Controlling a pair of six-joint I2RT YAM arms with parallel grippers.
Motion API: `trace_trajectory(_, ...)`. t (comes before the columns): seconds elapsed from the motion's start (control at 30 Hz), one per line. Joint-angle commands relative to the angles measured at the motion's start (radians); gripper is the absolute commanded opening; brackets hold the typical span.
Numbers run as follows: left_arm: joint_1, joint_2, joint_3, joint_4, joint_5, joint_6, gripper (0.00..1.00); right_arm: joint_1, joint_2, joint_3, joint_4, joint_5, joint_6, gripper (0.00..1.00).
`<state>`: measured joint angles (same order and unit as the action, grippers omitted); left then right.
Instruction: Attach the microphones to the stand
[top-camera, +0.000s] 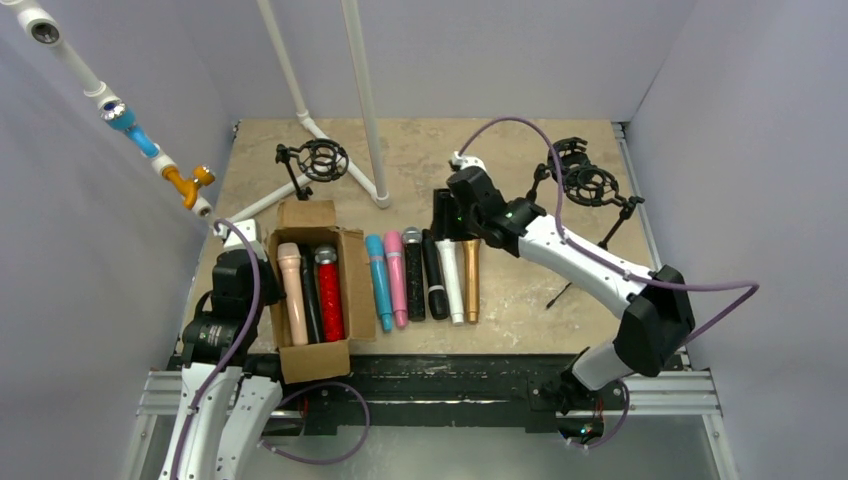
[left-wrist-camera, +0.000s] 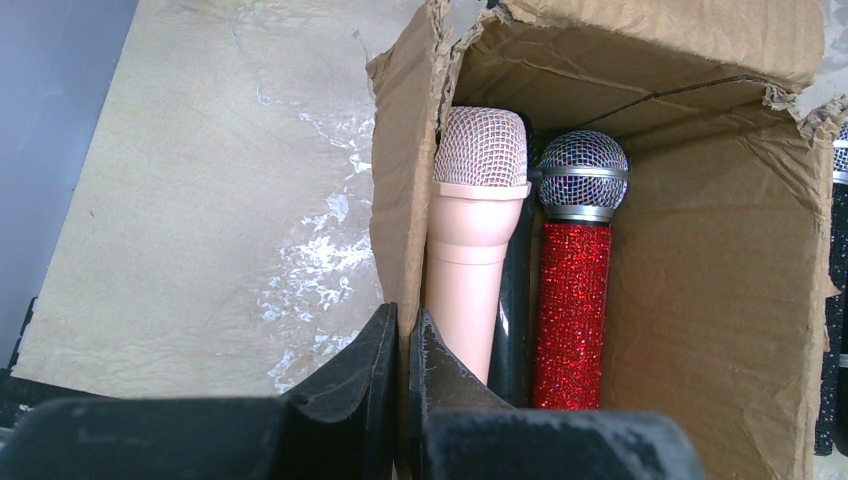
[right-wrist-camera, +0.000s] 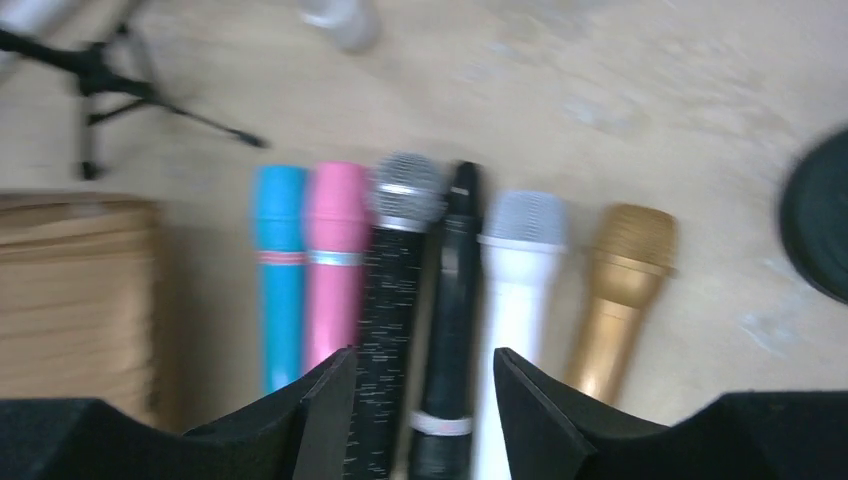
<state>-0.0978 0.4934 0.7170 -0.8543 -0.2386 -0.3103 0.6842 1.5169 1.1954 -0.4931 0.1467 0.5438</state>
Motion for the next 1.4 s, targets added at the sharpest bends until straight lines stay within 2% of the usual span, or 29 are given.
trace_trajectory(0.0, 0.003, -0.013, 0.035, 0.087, 0.009, -0.012, 0.00, 0.186, -0.011, 0.203, -0.020, 0.061, 0.067, 0.55)
trace_trajectory(0.17, 0.003, -0.015, 0.036, 0.084, 0.009, -0.013, 0.00, 0.372, 0.124, 0.415, -0.029, 0.059, 0.102, 0.54)
trace_trajectory(0.4, 0.003, -0.022, 0.035, 0.082, 0.017, -0.017, 0.00, 0.484, 0.352, 0.595, 0.019, -0.027, 0.102, 0.54)
trace_trajectory(0.67, 0.003, -0.018, 0.047, 0.072, 0.024, -0.019, 0.00, 0.508, 0.547, 0.708, 0.087, -0.103, 0.097, 0.55)
trace_trajectory(1.03, 0.003, -0.018, 0.035, 0.080, 0.033, -0.024, 0.00, 0.513, 0.640, 0.709, 0.218, -0.144, 0.125, 0.58)
trace_trajectory(1.37, 0.003, -0.008, 0.034, 0.086, 0.057, -0.034, 0.00, 0.517, 0.736, 0.794, 0.181, -0.103, 0.127, 0.60)
